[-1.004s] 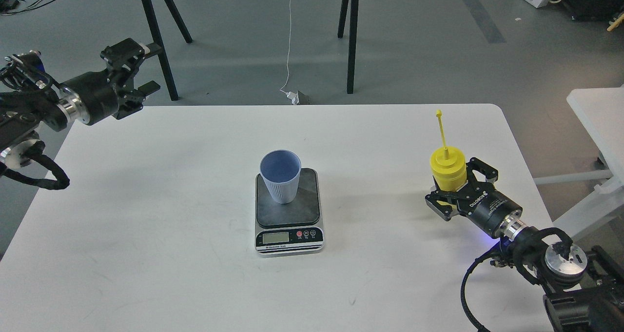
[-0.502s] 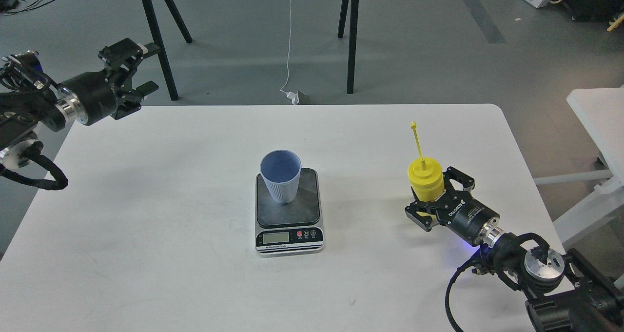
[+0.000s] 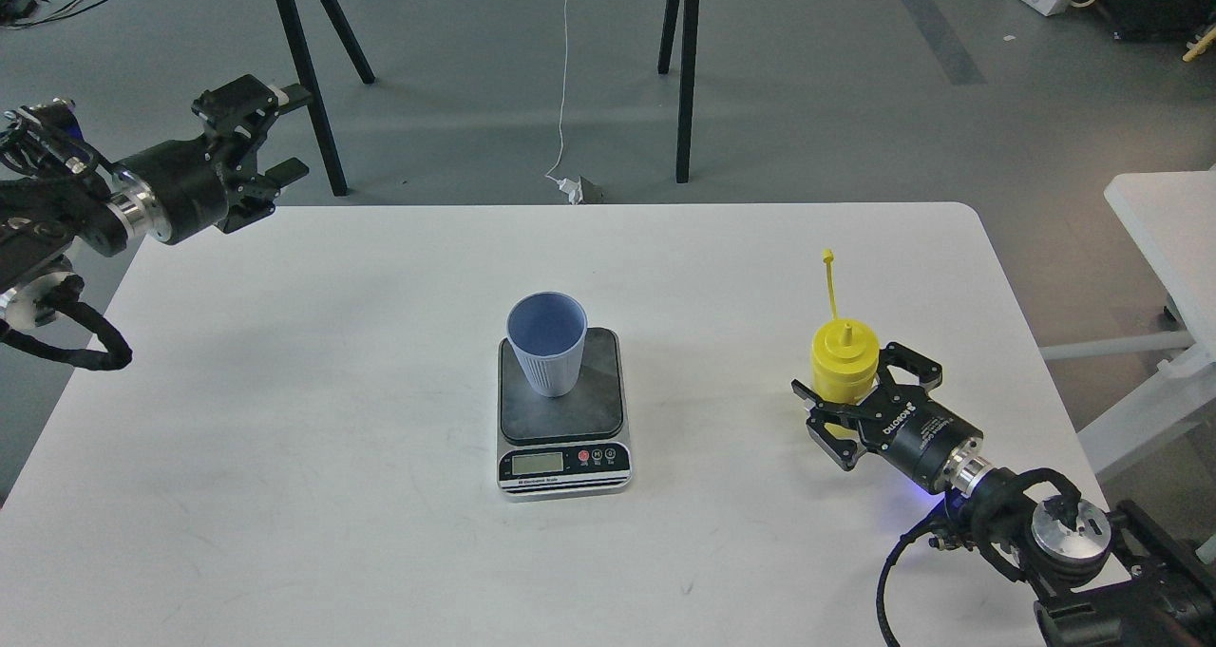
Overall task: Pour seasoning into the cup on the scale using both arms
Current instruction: 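Lower the yellow bottle onto the table beside the scale, then open the right gripper and withdraw it from the bottle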
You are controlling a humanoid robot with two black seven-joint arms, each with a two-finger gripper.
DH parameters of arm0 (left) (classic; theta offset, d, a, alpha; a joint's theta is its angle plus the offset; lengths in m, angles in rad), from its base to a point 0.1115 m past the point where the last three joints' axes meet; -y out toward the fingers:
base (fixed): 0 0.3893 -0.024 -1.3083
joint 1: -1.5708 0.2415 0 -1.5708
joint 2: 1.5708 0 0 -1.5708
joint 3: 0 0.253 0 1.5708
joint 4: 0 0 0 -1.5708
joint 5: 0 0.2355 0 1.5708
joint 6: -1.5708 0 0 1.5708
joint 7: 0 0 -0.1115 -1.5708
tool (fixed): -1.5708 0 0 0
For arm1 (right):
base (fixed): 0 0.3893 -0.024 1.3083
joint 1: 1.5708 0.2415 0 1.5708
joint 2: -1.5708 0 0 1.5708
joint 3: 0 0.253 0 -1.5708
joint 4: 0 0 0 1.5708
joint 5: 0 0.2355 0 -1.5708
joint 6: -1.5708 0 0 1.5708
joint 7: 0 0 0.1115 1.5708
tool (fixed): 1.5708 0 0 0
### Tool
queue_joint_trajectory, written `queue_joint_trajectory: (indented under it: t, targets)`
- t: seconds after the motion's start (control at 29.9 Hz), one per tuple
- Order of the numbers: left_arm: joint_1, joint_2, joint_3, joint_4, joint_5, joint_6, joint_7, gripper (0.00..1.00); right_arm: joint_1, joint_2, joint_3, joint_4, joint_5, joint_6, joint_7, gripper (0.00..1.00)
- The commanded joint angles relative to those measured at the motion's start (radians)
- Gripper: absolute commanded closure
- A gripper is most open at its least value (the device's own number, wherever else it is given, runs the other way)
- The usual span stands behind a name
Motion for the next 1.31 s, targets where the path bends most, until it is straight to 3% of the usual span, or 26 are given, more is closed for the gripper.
queue_joint_trajectory:
  t: [0.0,0.33,0.4,0.74,0.97,1.27]
  targets:
    - [0.0,0.001,0.0,0.0,0.0,0.0,0.0,0.0,-0.013,-0.019,0.004,0.001,0.001,0.0,0.0,0.23]
    - [-0.002,-0.012,0.005,0.0,0.003,0.0,0.0,0.0,-0.066,-0.074,0.007,0.001,0.046,0.0,0.0,0.2]
    - [-0.002,-0.012,0.005,0.0,0.005,0.0,0.0,0.0,-0.07,-0.08,0.007,0.001,0.046,0.0,0.0,0.06]
    - [-0.006,-0.012,0.005,0.0,0.003,0.0,0.0,0.0,-0.112,-0.106,0.007,0.007,0.063,0.0,0.0,0.06]
    - [-0.005,-0.011,0.005,0.0,0.002,0.0,0.0,0.0,-0.2,-0.163,0.009,0.104,0.079,0.0,0.0,0.06]
    - [0.0,-0.011,0.0,0.0,-0.002,0.0,0.0,0.0,-0.282,-0.323,0.069,0.22,0.129,0.0,0.0,0.05]
